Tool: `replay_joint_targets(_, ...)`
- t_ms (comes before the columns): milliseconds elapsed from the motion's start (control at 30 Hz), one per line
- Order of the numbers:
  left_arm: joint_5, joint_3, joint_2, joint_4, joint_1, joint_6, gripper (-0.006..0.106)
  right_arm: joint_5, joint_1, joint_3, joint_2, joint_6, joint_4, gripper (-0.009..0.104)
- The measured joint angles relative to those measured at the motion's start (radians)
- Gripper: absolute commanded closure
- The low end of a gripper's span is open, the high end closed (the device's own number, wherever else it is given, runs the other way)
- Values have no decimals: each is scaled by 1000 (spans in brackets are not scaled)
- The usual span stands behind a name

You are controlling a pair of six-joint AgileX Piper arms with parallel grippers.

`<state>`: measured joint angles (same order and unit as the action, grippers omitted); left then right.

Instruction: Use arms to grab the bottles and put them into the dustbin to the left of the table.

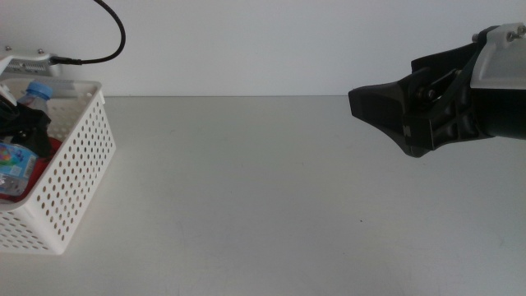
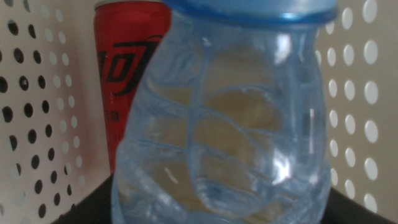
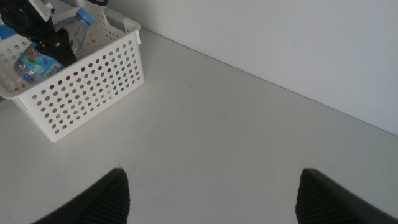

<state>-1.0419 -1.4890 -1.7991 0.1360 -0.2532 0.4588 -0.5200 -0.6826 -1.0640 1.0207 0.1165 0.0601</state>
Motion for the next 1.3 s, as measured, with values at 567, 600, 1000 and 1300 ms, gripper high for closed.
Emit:
replay_joint_targets(567, 15, -2, -45, -8, 0, -2, 7, 0, 0, 0, 0, 0, 0, 22)
replay_joint_targets(600, 24, -4, -42, -25, 0, -2, 7, 0, 0, 0, 0, 0, 0, 22)
replay_joint_targets(1000, -49, -7, 94, 114, -3, -27, 7, -1, 0, 0, 0, 0, 0, 22)
replay_joint_targets(1300, -76, -7, 317, 264, -3, -11, 7, -1, 0, 0, 0, 0, 0, 22)
